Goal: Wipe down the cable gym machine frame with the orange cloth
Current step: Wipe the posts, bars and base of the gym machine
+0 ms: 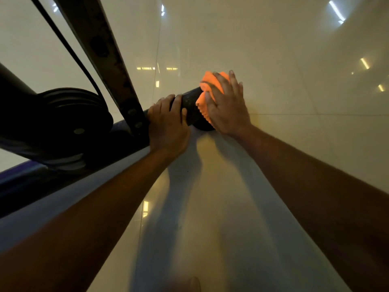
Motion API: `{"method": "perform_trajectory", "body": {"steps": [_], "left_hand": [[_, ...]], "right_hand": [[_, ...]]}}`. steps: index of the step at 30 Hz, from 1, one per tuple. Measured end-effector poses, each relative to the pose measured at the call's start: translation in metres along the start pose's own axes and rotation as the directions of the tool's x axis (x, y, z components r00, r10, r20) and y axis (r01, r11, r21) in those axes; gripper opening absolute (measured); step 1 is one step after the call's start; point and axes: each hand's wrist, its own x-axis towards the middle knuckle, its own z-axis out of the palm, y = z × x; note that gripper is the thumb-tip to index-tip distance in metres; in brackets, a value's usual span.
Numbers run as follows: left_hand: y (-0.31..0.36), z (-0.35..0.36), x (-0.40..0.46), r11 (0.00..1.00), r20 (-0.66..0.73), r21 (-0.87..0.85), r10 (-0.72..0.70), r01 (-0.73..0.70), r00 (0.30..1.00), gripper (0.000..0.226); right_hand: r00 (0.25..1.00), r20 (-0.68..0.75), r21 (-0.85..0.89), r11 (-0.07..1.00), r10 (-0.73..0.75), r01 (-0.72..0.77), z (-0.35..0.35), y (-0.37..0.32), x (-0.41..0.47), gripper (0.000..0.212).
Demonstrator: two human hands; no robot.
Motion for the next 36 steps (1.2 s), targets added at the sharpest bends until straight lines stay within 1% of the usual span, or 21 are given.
{"method": "perform_trajectory", "body": {"steps": [1, 2, 4, 5, 6, 8, 9, 10, 11, 13, 14, 15, 18, 19, 22, 24, 26, 27, 31, 34, 36], "left_hand": [[0.000, -0.001, 0.001, 1.000, -0.004, -0.019, 0.000, 0.000, 1.000, 0.047], [0.000, -0.003, 0.002, 0.999, 0.000, -0.033, 0.000, 0.000, 1.000, 0.047], [0.001, -0.005, 0.002, 0.999, 0.012, -0.034, -0.006, 0.006, 1.000, 0.048], [0.001, -0.006, 0.001, 0.999, 0.018, -0.028, -0.014, 0.015, 1.000, 0.049], [0.001, -0.007, 0.001, 0.999, 0.031, -0.028, -0.022, 0.023, 0.999, 0.050], [0.002, -0.009, -0.001, 0.998, 0.064, -0.043, -0.034, 0.036, 0.997, 0.053], [0.003, -0.010, -0.001, 0.998, 0.074, -0.050, -0.036, 0.039, 0.997, 0.054], [0.002, -0.011, 0.000, 0.998, 0.080, -0.056, -0.036, 0.040, 0.996, 0.056], [0.002, -0.012, 0.000, 0.997, 0.083, -0.059, -0.034, 0.039, 0.996, 0.058], [0.002, -0.014, 0.000, 0.998, 0.091, -0.061, -0.025, 0.031, 0.996, 0.063], [0.003, -0.014, 0.000, 0.998, 0.097, -0.055, -0.022, 0.028, 0.995, 0.062], [0.002, -0.014, -0.001, 0.999, 0.103, -0.050, -0.016, 0.021, 0.995, 0.059], [0.001, -0.015, -0.003, 0.999, 0.096, -0.040, 0.021, -0.018, 0.995, 0.051], [0.001, -0.014, -0.005, 0.999, 0.087, -0.039, 0.035, -0.032, 0.996, 0.051], [0.001, -0.014, -0.007, 0.998, 0.078, -0.014, 0.063, -0.062, 0.995, 0.051], [-0.002, -0.017, -0.010, 0.995, 0.128, 0.024, 0.094, -0.097, 0.987, 0.057], [-0.004, -0.024, -0.008, 0.988, 0.234, 0.042, 0.136, -0.150, 0.963, 0.064], [-0.005, -0.032, -0.006, 0.987, 0.293, 0.018, 0.147, -0.159, 0.945, 0.065], [0.011, -0.088, -0.019, 0.993, 0.500, -0.103, 0.095, -0.050, 0.861, 0.058], [0.033, -0.156, -0.053, 0.996, 0.567, -0.089, 0.049, 0.002, 0.822, 0.055], [0.053, -0.216, -0.071, 0.997, 0.611, -0.072, 0.019, 0.032, 0.792, 0.055]], "right_hand": [[0.999, 0.015, -0.028, 0.999, -0.045, 0.045, 0.002, -0.011, -0.004, 0.055], [0.989, 0.048, -0.066, 0.988, -0.139, 0.142, 0.005, -0.015, -0.009, 0.055], [0.939, 0.122, -0.118, 0.935, -0.320, 0.334, 0.002, -0.002, -0.011, 0.056], [0.931, 0.128, -0.123, 0.926, -0.341, 0.356, -0.004, 0.008, -0.005, 0.056], [0.948, 0.120, -0.113, 0.944, -0.295, 0.309, -0.009, 0.015, 0.002, 0.057], [0.993, 0.102, -0.042, 0.997, -0.061, 0.066, -0.015, 0.016, 0.013, 0.063], [0.995, 0.099, -0.014, 1.000, 0.005, -0.004, -0.014, 0.008, 0.013, 0.065], [0.996, 0.094, -0.020, 1.000, -0.004, 0.006, -0.013, -0.002, 0.010, 0.063], [0.993, 0.095, -0.045, 0.997, -0.064, 0.068, -0.010, -0.009, 0.004, 0.060], [0.962, 0.139, -0.090, 0.964, -0.236, 0.250, -0.008, -0.003, -0.007, 0.056], [0.948, 0.159, -0.093, 0.952, -0.275, 0.291, -0.011, 0.006, -0.005, 0.056], [0.952, 0.165, -0.086, 0.957, -0.260, 0.276, -0.014, 0.015, 0.001, 0.058], [0.990, 0.140, 0.016, 1.000, 0.019, -0.021, -0.020, 0.025, 0.015, 0.066], [0.990, 0.130, 0.041, 0.997, 0.053, -0.059, -0.019, 0.024, 0.015, 0.065], [0.994, 0.100, 0.050, 0.998, -0.044, 0.039, -0.017, 0.017, -0.005, 0.053], [0.991, 0.112, 0.083, 0.994, -0.076, 0.067, -0.021, 0.013, -0.023, 0.054], [0.988, 0.151, 0.139, 0.990, -0.042, 0.021, -0.030, 0.009, -0.041, 0.054], [0.983, 0.182, 0.169, 0.986, -0.022, -0.009, -0.037, 0.006, -0.051, 0.053], [0.960, 0.280, 0.266, 0.962, -0.019, -0.058, -0.080, -0.013, -0.097, 0.052], [0.934, 0.352, 0.287, 0.944, 0.053, -0.162, -0.141, -0.044, -0.127, 0.053], [0.924, 0.368, 0.300, 0.928, 0.101, -0.221, -0.197, -0.070, -0.141, 0.052]]}}
